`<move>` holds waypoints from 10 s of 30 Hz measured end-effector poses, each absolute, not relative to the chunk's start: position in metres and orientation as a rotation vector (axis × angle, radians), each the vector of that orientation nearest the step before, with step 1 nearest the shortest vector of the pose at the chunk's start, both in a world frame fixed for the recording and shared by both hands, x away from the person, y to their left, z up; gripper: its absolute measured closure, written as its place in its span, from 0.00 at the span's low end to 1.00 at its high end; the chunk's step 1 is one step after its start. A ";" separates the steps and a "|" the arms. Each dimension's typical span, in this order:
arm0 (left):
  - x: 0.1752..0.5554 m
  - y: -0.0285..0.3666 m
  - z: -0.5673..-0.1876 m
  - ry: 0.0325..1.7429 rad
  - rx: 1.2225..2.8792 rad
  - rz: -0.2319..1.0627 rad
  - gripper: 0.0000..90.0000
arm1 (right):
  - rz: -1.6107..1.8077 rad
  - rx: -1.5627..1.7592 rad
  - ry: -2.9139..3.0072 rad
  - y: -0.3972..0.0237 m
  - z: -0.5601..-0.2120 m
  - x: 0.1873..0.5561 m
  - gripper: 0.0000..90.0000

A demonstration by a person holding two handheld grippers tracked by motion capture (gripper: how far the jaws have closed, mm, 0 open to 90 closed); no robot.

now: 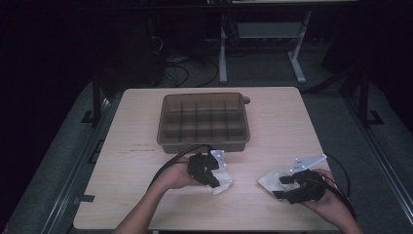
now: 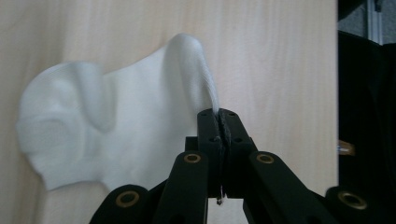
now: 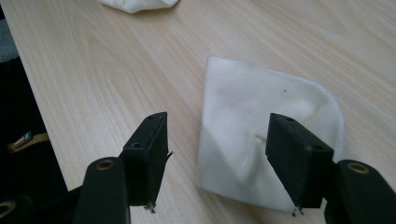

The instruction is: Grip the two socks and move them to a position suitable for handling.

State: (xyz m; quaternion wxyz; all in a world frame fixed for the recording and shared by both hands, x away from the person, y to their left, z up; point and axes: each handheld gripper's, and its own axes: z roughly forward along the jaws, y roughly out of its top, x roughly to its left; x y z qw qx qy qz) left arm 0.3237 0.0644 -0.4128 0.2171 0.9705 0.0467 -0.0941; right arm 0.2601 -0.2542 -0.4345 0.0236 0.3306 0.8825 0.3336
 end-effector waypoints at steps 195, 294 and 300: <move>0.288 0.132 -0.426 0.323 2.552 -0.103 0.76 | 0.818 0.804 2.972 -0.137 -0.409 0.333 0.65; 0.299 0.192 -0.419 0.529 2.462 -0.040 0.70 | 0.572 0.831 2.914 -0.197 -0.404 0.309 0.89; 0.299 0.194 -0.419 0.537 2.460 -0.036 0.69 | 0.599 0.739 2.931 -0.175 -0.392 0.312 0.89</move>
